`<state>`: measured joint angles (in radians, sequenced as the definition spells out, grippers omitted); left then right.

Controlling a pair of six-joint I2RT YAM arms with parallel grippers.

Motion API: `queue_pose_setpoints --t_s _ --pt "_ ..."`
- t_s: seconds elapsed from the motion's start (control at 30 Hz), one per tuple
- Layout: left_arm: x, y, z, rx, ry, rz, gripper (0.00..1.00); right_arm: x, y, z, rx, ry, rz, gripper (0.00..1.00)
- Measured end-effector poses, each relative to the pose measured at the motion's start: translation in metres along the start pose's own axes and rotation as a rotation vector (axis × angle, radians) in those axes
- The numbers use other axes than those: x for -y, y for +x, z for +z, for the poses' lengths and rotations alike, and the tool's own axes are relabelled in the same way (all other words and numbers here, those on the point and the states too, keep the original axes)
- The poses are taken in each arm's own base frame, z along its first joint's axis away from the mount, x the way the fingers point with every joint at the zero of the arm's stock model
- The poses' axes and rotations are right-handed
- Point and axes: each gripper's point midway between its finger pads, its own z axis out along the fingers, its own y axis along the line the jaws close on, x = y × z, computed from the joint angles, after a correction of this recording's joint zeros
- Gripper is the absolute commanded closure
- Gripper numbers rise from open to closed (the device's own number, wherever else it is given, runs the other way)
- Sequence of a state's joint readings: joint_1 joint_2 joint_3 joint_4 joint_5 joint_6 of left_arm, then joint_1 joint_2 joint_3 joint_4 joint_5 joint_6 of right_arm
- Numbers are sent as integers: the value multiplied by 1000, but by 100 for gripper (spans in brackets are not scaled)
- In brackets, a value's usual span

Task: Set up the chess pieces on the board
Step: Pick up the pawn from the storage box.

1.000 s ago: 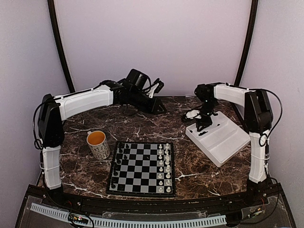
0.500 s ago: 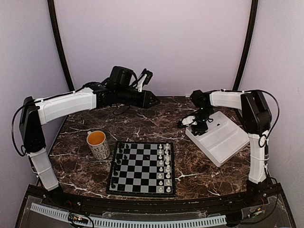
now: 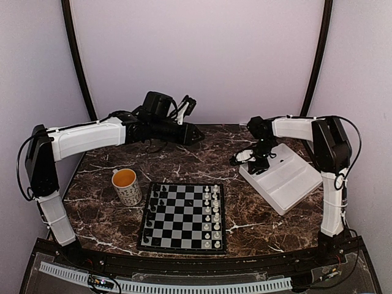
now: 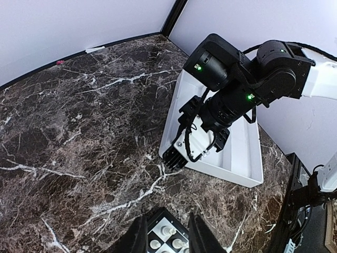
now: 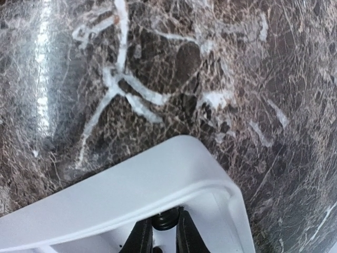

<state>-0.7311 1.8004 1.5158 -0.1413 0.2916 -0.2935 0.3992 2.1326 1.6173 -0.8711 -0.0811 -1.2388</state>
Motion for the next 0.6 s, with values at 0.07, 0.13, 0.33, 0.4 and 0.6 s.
queue_pose_setpoints --t_s 0.07,0.13,0.33,0.4,0.6 --pt "1 -2 0 7 2 0 71 1 6 -2 3 -4 23 87" --pt "1 -4 0 15 5 2 71 1 17 -5 3 -6 57 87" --pt "7 -10 0 40 27 8 70 0 41 -36 46 16 193 87" --pt "11 -12 1 49 43 13 70 3 39 -50 88 36 234 87" --pt "32 -11 19 57 123 13 69 14 2 -94 304 60 352 86"
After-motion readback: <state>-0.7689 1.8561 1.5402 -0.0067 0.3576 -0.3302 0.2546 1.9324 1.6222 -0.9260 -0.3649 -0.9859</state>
